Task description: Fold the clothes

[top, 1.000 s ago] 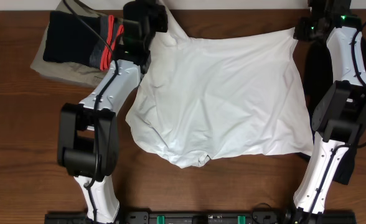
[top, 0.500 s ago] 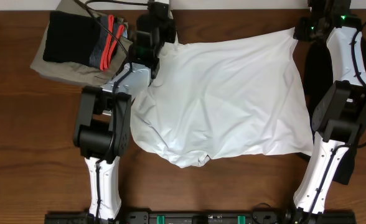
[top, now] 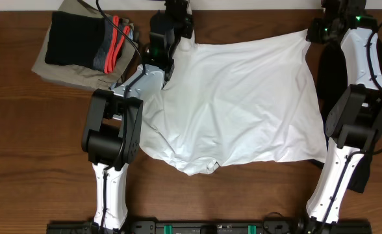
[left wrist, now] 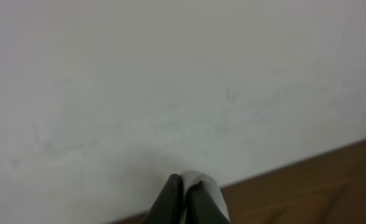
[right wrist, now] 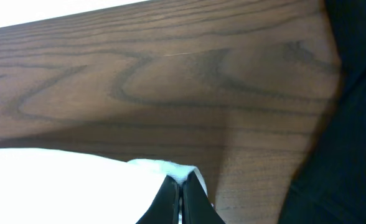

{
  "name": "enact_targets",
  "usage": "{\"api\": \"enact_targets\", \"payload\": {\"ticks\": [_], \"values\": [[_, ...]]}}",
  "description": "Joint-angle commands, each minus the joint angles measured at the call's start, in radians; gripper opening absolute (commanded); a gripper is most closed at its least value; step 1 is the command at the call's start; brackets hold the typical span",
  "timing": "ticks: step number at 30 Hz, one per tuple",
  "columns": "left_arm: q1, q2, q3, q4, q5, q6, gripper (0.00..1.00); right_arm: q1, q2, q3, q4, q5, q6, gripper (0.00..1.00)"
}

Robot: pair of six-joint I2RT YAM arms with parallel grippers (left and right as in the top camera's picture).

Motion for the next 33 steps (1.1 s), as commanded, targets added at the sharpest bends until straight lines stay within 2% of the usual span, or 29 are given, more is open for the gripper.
{"api": "enact_targets", "payload": {"ticks": [1, 4, 5, 6, 7, 8, 9, 13, 22, 25, 28, 33], "values": [[-0.008, 0.01, 0.039, 0.002, -0.011, 0.021, 0.06, -0.005, -0.034, 0.011, -0.002, -0.004, -0.008, 0.01], [-0.022, 0.01, 0.038, -0.038, -0.006, 0.021, 0.07, -0.005, -0.034, 0.011, -0.005, -0.004, -0.008, 0.01], [-0.027, 0.011, 0.038, -0.051, -0.002, 0.02, 0.15, -0.005, -0.034, 0.011, -0.005, -0.004, -0.008, 0.01], [-0.032, 0.011, 0.038, -0.061, 0.0, 0.02, 0.35, -0.005, -0.034, 0.011, -0.005, -0.004, -0.008, 0.01], [-0.037, 0.011, 0.038, -0.074, 0.0, 0.02, 0.6, -0.005, -0.034, 0.011, -0.005, -0.004, -0.008, 0.01], [-0.041, 0.011, 0.038, -0.083, 0.0, 0.02, 0.92, -0.005, -0.034, 0.011, -0.005, -0.005, -0.008, 0.01], [-0.044, 0.011, 0.038, -0.095, 0.0, 0.02, 0.98, -0.005, -0.034, 0.011, -0.007, -0.005, -0.008, 0.01], [-0.044, -0.01, 0.038, -0.19, -0.001, 0.02, 0.98, -0.005, -0.034, 0.011, -0.024, -0.005, -0.008, 0.01], [0.015, -0.264, 0.038, -0.8, -0.001, 0.008, 0.98, -0.005, -0.034, 0.011, -0.055, -0.005, -0.019, 0.03], [0.053, -0.337, 0.038, -0.985, -0.001, 0.008, 0.98, -0.005, -0.034, 0.011, -0.056, -0.005, -0.019, 0.07], [0.103, -0.354, 0.038, -1.146, 0.0, 0.008, 0.98, -0.003, -0.034, 0.011, -0.064, -0.008, -0.019, 0.19], [0.168, -0.318, 0.019, -1.271, 0.0, 0.009, 0.98, -0.002, -0.034, 0.011, -0.088, -0.012, -0.02, 0.22]]}}
